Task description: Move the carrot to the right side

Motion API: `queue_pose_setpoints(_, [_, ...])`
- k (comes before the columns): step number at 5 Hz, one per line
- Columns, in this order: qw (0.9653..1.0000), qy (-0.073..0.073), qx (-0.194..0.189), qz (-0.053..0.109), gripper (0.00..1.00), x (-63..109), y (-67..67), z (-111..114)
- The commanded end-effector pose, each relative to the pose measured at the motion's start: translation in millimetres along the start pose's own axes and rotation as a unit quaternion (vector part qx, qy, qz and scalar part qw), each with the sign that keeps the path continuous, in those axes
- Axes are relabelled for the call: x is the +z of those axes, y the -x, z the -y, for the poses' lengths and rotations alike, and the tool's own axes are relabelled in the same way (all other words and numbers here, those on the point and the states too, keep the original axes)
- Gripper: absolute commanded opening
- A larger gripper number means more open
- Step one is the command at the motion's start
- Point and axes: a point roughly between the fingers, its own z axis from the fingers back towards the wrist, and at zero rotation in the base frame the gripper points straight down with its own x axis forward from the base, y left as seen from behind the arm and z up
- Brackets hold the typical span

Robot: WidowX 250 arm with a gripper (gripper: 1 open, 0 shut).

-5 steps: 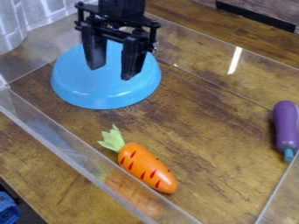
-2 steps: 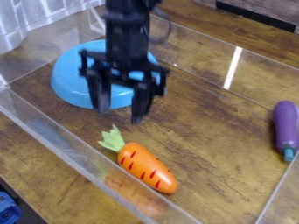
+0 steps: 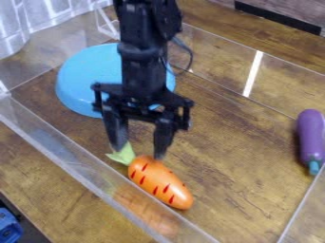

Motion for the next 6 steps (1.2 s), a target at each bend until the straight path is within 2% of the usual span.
queue_pose_setpoints(1, [0.9992,0.026,0.02,0.023,1.0,-2.4,-5.2,2.9])
queue_pose_setpoints(3, [0.9982,0.033,0.045,0.021,1.0,-13.4,-11.7,0.3])
queue_pose_setpoints(6, [0.9979,0.03,0.051,0.026,1.0,-17.1,-15.7,-10.4])
